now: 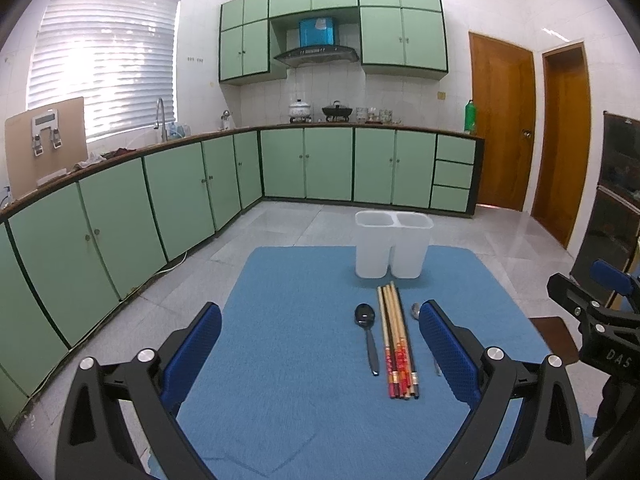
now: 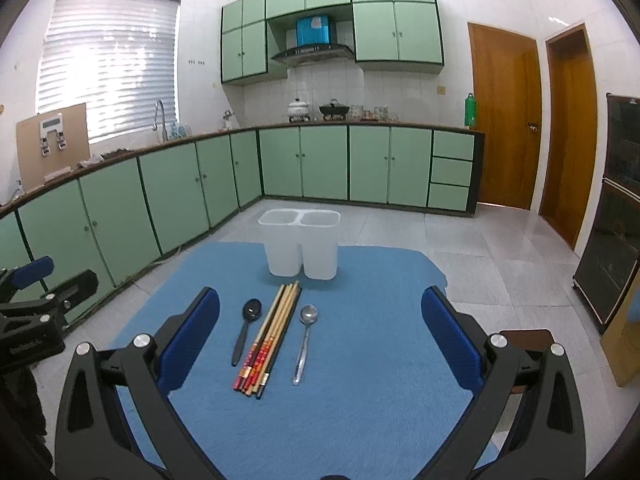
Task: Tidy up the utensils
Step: 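Grasp the silver spoon with the right tool while the left tool grasps the black spoon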
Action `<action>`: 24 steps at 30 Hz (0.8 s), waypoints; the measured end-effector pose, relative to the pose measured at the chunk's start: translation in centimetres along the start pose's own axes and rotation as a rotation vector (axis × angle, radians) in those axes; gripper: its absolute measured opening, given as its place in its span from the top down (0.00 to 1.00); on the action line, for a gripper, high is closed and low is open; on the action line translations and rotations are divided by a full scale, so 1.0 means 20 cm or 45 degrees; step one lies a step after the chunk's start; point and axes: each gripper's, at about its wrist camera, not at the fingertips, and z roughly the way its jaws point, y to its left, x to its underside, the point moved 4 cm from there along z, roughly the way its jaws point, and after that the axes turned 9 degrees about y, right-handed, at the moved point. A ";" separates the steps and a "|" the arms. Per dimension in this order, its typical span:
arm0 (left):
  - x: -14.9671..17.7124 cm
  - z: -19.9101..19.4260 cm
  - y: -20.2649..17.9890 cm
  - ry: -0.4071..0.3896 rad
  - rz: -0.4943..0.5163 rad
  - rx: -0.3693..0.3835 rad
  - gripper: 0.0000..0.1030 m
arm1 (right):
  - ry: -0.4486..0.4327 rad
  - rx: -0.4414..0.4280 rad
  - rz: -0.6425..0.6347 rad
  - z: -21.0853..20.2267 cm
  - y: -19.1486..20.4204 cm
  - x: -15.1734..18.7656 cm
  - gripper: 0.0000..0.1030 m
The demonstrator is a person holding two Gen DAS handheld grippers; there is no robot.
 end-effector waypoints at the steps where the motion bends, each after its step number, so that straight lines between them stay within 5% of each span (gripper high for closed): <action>1: 0.00 0.04 0.01 0.023 0.004 -0.010 0.06 | 0.018 0.000 -0.002 0.04 0.00 0.00 0.05; 12: -0.05 0.59 0.07 0.223 0.005 -0.088 0.06 | 0.264 0.008 -0.008 0.67 -0.02 -0.02 0.07; 16: -0.03 0.77 0.08 0.300 0.001 -0.103 0.06 | 0.382 -0.004 0.006 0.92 -0.01 0.01 0.23; 24: 0.05 1.02 0.08 0.413 0.002 -0.100 0.10 | 0.540 -0.012 0.000 1.25 0.05 0.09 0.37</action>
